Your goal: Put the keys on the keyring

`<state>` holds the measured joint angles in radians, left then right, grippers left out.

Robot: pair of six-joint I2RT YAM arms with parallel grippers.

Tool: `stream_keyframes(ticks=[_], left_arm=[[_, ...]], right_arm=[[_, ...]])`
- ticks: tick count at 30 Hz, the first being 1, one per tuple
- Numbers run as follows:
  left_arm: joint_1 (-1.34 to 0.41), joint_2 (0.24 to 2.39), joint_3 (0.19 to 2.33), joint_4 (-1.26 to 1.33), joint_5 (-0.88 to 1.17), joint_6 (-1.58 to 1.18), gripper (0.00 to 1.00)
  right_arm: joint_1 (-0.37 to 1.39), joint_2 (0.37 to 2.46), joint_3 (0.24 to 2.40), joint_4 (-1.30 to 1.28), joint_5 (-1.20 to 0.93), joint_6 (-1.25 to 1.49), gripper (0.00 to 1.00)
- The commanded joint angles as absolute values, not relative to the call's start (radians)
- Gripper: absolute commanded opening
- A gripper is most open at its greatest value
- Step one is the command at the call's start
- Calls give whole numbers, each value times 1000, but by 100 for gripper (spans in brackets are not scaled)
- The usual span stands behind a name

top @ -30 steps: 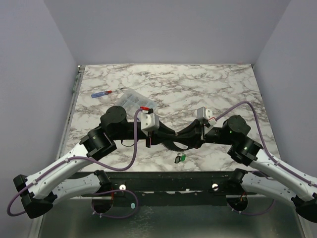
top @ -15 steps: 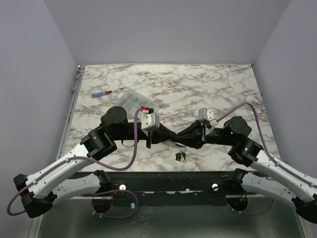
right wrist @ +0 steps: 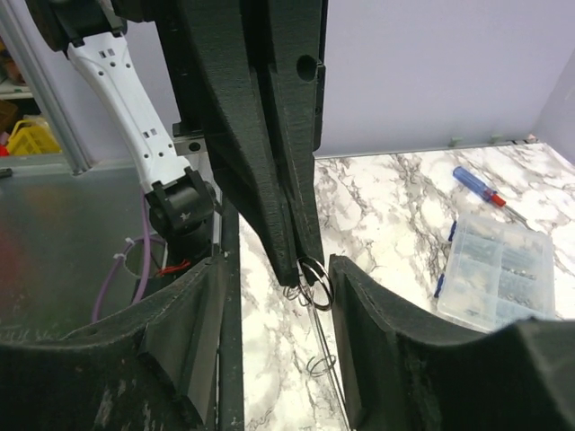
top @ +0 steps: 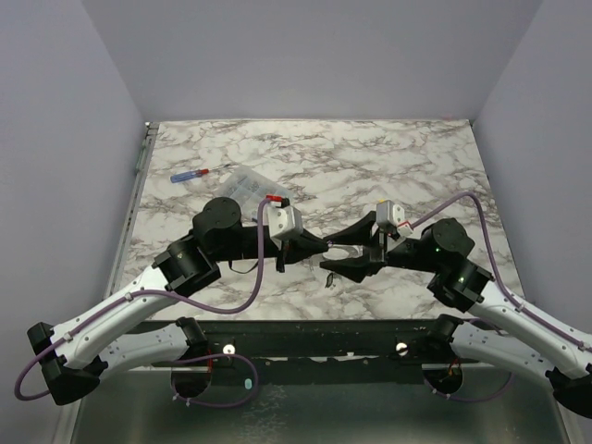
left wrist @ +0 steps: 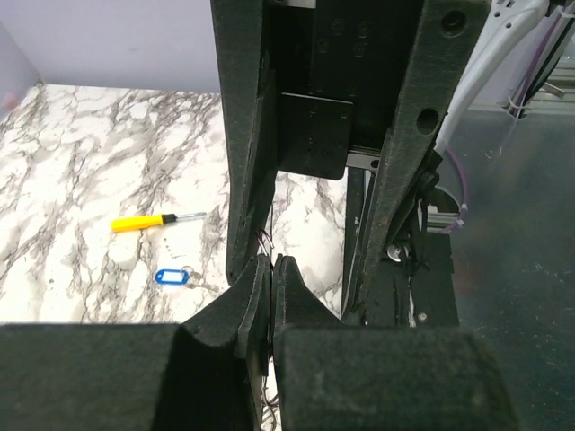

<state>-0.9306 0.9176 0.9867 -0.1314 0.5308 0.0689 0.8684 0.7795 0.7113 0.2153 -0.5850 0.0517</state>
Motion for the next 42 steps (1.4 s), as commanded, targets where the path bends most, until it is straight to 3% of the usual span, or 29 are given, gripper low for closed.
stream_keyframes(ticks=[1, 8, 21, 37, 42], left_arm=[[-928, 919, 1034, -138, 507, 100, 0], [-928, 923, 1049, -174, 536, 145, 0], [-928, 981, 1043, -188, 503, 242, 0], [-881, 1007, 905, -58, 364, 193, 0], [-867, 952, 805, 66, 286, 159, 0]], right_arm=[[871, 761, 711, 175, -546, 14, 60], [871, 711, 735, 51, -431, -50, 74], [871, 686, 810, -133, -298, -57, 74], [871, 639, 796, -306, 378, 146, 73], [871, 652, 786, -252, 440, 204, 97]])
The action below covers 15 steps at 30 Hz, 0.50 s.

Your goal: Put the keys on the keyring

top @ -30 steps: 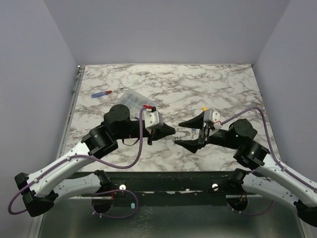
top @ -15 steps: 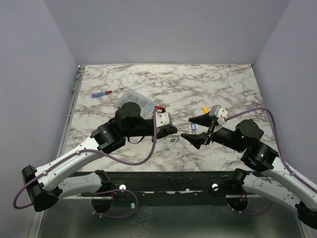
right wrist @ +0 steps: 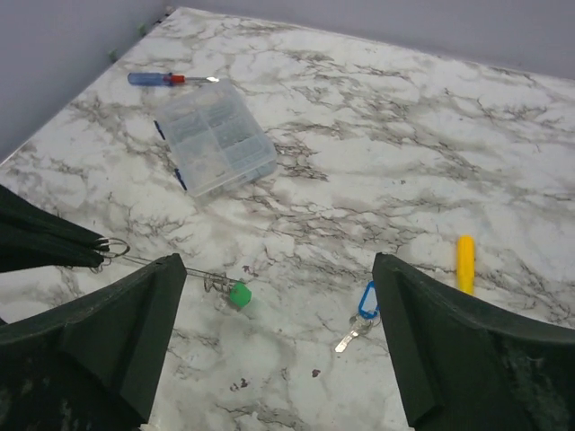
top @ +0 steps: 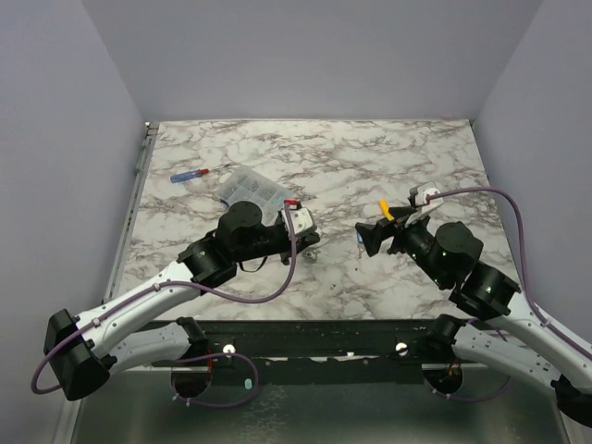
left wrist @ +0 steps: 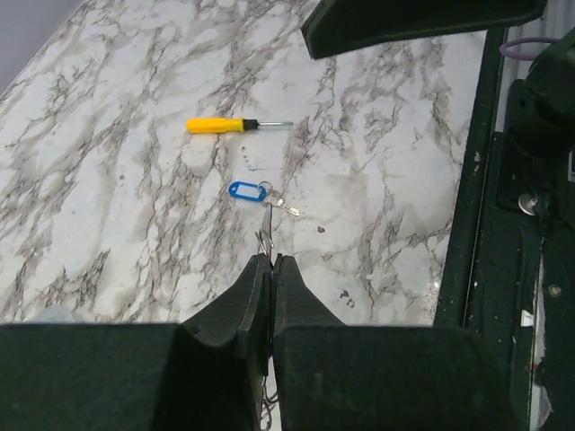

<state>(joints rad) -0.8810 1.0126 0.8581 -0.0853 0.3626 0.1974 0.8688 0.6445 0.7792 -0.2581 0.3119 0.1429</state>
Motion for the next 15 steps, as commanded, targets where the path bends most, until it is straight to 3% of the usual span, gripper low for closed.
stream_keyframes(ticks=[1, 10, 15], left_arm=[[-863, 946, 797, 77, 295, 156, 0], [-809, 985, 827, 40, 341, 119, 0], [-805, 980, 815, 36, 352, 124, 0]], right_arm=[[871, 662, 783, -246, 447, 213, 100], [855, 905, 925, -418, 644, 279, 100], [646, 939, 923, -473, 546, 382, 100]])
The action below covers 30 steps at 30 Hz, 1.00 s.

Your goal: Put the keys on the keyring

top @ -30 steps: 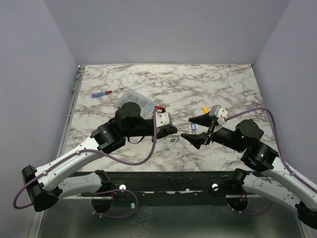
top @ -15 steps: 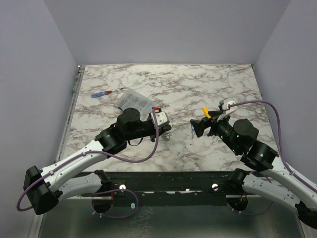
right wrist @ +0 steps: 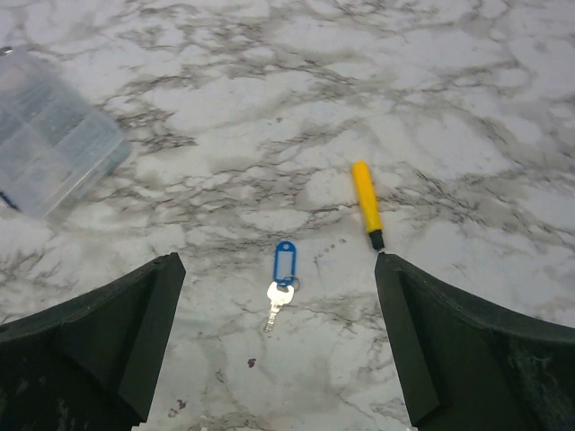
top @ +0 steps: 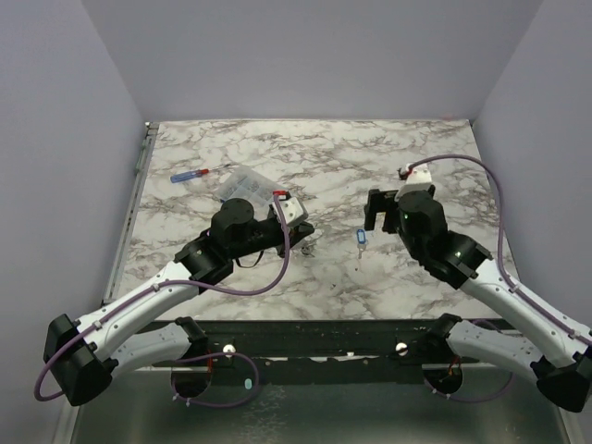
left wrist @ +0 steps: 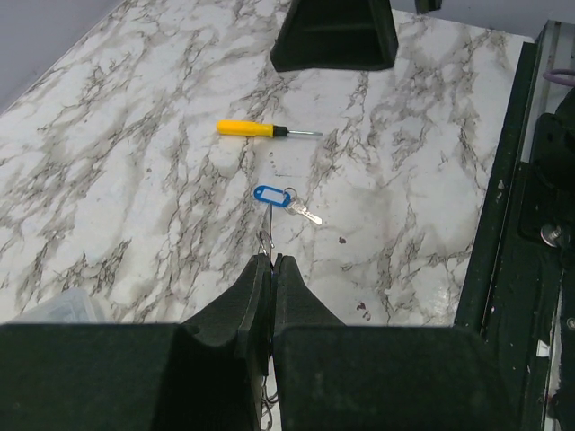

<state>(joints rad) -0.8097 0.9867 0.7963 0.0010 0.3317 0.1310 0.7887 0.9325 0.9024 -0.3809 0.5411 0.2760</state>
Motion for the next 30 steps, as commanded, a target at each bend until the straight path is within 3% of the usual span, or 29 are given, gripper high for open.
stream_keyframes(ticks=[1, 6, 17, 26, 30], left_arm=[[-804, 982, 815, 32, 354, 126, 0], [-803, 985, 821, 13, 337, 139, 0], [-802, 968, 819, 2, 309, 155, 0], [-802, 963, 822, 2, 308, 155, 0], [-802, 963, 822, 2, 308, 152, 0]], right_arm=[[590, 950, 914, -482, 516, 405, 100], [417, 1068, 897, -498, 351, 488, 99], [415, 1285, 896, -440, 191, 522, 80], [415, 1308, 854, -395, 109, 475, 74], [414, 1322, 821, -357, 91, 468, 65]])
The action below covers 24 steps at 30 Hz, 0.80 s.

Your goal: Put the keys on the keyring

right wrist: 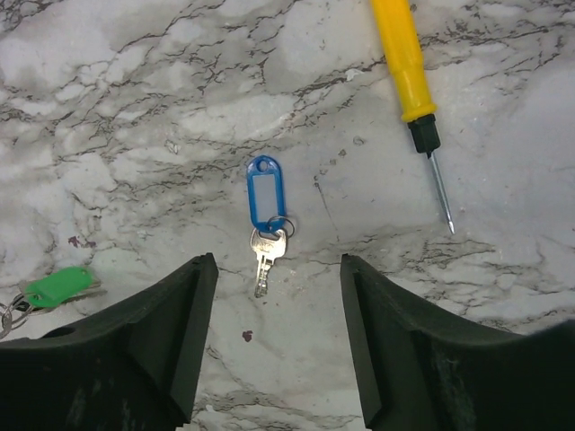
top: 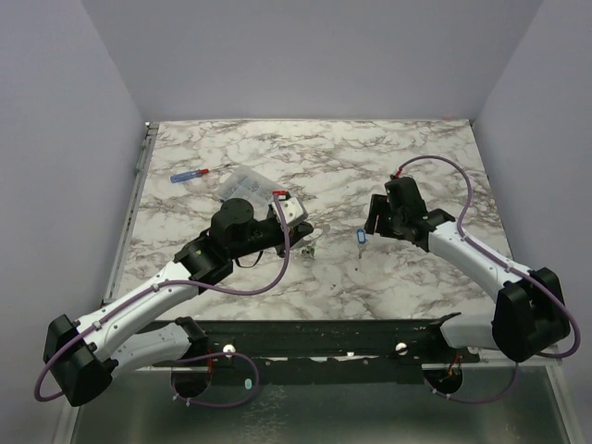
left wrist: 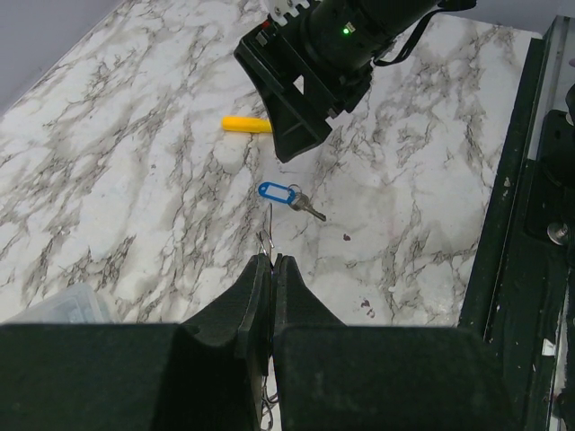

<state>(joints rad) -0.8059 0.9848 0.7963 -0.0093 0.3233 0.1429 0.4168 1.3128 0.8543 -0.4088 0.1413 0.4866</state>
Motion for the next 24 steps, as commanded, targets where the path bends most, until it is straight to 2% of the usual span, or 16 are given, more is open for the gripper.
stream_keyframes(ticks=[1, 7, 13, 24], left_arm=[[-802, 963, 821, 2, 309, 151, 0], [-802, 955, 818, 2, 303, 154, 0], [-802, 949, 816, 2, 303, 155, 0], [-802, 957, 814, 2, 314, 159, 0]], right_arm=[[415, 1330, 818, -348, 88, 463, 64], [416, 1363, 802, -308, 87, 444, 63], [416, 1391, 799, -293, 82, 430, 56], [414, 1392, 770, -267, 71, 406, 50]])
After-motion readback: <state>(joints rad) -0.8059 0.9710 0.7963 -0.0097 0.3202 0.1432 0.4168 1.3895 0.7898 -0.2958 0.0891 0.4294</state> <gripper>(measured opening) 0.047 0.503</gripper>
